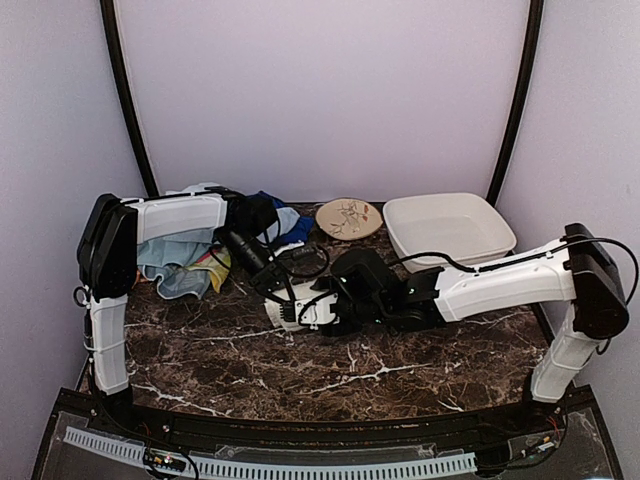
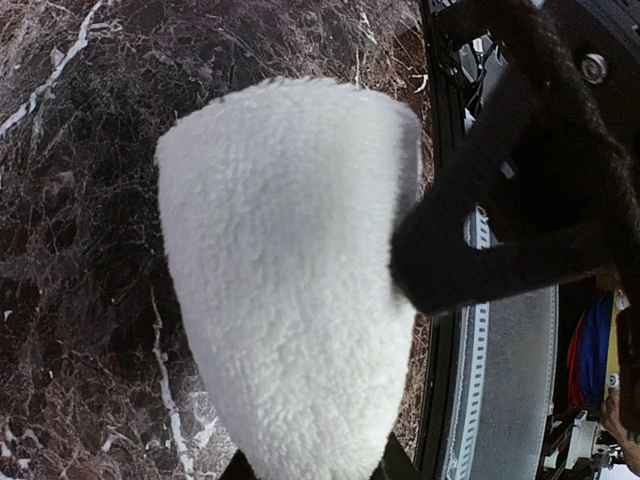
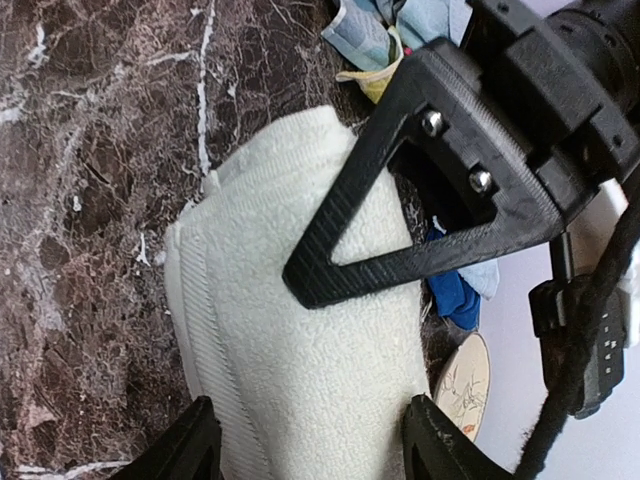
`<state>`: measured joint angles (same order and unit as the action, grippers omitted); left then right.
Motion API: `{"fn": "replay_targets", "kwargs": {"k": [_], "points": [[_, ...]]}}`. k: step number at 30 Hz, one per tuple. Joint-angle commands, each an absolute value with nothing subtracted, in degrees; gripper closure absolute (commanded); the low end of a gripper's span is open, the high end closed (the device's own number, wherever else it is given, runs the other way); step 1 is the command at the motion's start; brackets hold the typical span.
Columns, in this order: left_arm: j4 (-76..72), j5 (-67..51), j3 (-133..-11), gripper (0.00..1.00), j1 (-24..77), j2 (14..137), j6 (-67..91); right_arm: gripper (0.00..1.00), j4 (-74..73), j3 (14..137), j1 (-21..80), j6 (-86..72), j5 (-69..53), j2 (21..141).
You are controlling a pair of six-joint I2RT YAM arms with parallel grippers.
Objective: Roll the towels
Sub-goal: Roll the towel at the center of the board.
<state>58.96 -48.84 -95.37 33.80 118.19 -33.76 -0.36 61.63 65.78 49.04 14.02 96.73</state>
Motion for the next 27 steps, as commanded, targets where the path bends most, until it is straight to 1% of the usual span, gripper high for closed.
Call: {"fn": "replay_targets", "kwargs": {"k": [1,5,9,14,21,23,27], "points": [[63.29,-53.03,-95.12,1.00,33.93,117.95,-36.29,0.37,4.44,62.30,65.13,50.35,17.46,98.46],[63.69,-55.08,-95.25,1.00,33.84,118.07,-36.02,0.37,9.15,61.47,65.13,53.53,20.43,100.00],[64.32,-57.64,-95.76,1.00,33.86,118.60,-35.36,0.40,14.57,60.18,65.17,55.90,22.91,100.38],[68.41,-63.97,-98.37,1.00,33.76,120.21,-36.47,0.42,19.84,57.46,65.65,60.12,25.01,100.87],[72.54,-68.87,-99.73,1.00,33.71,121.23,-38.37,0.48,27.80,54.30,66.38,67.58,28.49,101.12],[73.54,-69.39,-99.93,1.00,33.75,121.44,-39.12,0.47,28.56,53.99,66.44,69.58,29.19,101.61],[74.44,-69.44,-100.10,1.00,33.75,121.46,-39.46,0.41,30.36,53.41,66.52,71.61,29.61,102.12]]}}
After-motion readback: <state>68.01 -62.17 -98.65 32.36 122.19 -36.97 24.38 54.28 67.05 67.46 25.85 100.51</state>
